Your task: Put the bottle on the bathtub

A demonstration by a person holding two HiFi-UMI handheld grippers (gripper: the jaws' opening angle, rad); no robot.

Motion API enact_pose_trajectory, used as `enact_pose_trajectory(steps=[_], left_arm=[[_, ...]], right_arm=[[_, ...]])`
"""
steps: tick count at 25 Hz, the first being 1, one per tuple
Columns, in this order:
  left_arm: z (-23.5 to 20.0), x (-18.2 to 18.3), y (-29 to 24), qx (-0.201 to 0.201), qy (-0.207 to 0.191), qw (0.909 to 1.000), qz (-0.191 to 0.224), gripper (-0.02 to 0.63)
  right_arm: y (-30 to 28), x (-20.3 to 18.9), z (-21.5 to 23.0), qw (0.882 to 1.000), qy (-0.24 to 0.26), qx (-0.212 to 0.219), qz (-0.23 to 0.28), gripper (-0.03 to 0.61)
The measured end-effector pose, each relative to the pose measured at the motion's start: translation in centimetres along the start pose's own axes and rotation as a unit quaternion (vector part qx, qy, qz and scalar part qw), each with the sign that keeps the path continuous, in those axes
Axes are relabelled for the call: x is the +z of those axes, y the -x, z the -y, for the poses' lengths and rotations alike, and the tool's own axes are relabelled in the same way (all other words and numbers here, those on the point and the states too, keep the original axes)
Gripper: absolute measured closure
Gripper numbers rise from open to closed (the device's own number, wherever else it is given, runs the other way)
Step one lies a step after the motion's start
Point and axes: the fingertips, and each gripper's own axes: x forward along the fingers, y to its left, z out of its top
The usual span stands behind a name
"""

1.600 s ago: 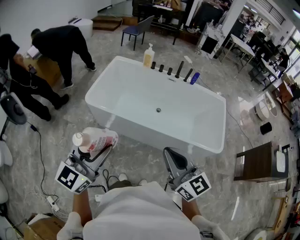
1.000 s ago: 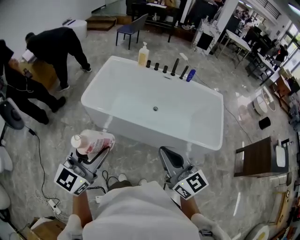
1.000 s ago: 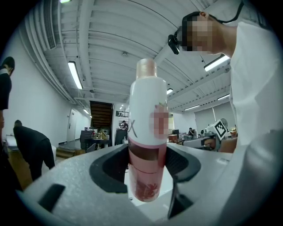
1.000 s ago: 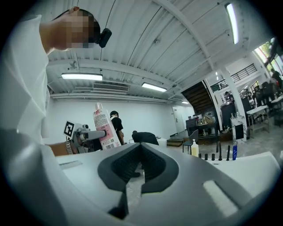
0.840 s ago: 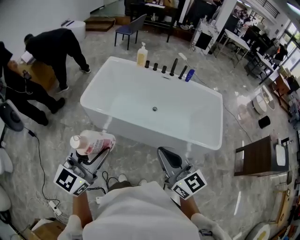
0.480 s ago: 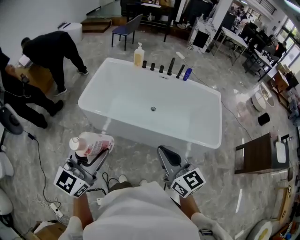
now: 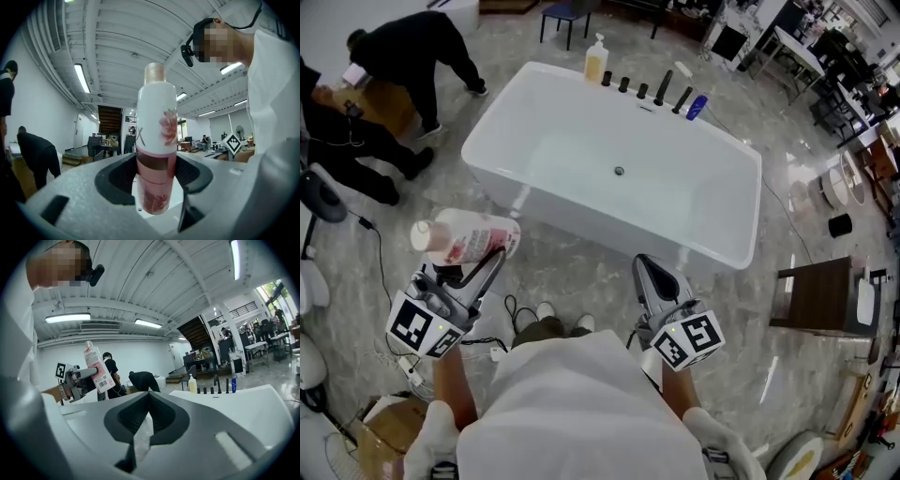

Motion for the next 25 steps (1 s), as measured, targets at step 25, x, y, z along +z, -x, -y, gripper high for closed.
enact_pose_trajectory(steps=[25], left_arm=[[-1.9,-1.0,-1.9,0.062,0.036,0.9974,-0.002,0.373]], right_arm=[[-1.5,-1.9,6.9,0.997,-0.064,-0.012,-0.029,0.566]])
